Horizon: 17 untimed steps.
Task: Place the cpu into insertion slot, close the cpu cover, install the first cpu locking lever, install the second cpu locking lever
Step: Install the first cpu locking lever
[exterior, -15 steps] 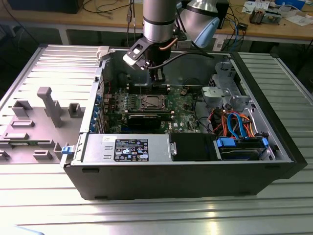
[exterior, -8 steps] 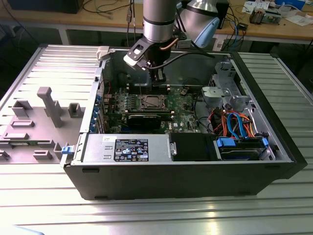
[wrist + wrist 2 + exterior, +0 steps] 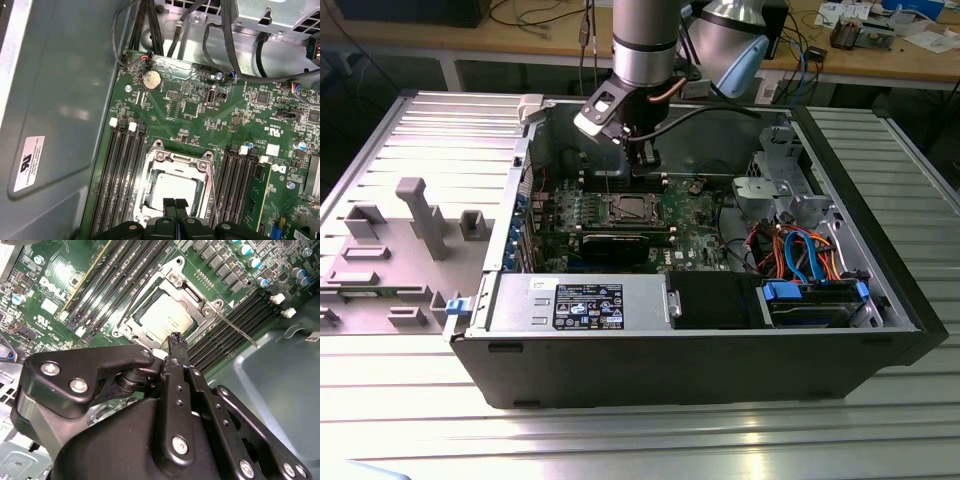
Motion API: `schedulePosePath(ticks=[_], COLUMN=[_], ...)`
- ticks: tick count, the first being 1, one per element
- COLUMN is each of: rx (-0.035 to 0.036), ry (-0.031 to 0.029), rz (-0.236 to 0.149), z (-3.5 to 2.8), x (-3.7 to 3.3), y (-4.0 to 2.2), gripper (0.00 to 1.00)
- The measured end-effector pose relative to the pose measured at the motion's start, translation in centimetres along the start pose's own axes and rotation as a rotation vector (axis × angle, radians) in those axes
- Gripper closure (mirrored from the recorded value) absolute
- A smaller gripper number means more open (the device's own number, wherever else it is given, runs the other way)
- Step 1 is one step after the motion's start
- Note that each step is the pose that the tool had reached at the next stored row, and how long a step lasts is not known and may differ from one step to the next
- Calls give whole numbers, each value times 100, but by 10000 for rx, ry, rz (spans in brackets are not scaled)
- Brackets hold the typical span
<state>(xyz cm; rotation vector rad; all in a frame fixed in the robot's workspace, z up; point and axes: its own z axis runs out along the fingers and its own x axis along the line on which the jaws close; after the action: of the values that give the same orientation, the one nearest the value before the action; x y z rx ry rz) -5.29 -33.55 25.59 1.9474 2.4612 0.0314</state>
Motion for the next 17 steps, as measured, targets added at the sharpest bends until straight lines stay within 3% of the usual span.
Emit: schedulePosePath(ticks=[17], rx=[5], ry=[9], rz=[-502], z=[0], x=[0], y=[0], gripper=[89])
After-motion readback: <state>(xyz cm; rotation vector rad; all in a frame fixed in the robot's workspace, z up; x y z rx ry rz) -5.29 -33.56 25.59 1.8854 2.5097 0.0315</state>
